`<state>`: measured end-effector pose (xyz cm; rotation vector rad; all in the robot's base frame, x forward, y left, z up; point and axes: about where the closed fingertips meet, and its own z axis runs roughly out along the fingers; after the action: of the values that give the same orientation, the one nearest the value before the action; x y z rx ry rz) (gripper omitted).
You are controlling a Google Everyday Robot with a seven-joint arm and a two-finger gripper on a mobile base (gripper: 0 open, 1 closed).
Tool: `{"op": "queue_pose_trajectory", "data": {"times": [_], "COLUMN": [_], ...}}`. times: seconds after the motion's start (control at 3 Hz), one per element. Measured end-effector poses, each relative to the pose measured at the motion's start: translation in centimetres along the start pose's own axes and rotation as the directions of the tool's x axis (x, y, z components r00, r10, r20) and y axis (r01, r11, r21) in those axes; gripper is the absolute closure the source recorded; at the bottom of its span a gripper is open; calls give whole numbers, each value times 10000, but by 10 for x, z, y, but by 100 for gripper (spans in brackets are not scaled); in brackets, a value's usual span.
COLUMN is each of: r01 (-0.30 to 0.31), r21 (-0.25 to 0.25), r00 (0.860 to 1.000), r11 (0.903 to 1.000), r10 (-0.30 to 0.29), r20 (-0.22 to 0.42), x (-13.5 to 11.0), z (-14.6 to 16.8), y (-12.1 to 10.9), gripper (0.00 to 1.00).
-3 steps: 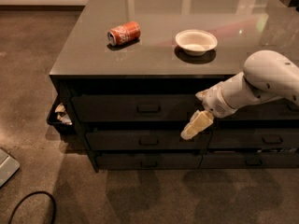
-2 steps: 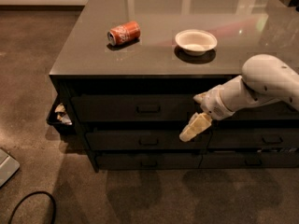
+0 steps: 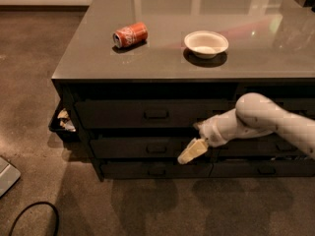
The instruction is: Open middle drawer
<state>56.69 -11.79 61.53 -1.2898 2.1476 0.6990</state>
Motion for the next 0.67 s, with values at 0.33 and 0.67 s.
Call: {"op": "queue_pose_trajectory", "data": {"times": [0.33,0.67], "r01": [-501,-773], "r21": [124,600], "r00": [9984,9948], "r11": [9987,9952], "r10": [498,730], "r20": [269,713], "x": [24,32], "z": [45,79], "y": [-14,-32], "gripper": [0,0]}}
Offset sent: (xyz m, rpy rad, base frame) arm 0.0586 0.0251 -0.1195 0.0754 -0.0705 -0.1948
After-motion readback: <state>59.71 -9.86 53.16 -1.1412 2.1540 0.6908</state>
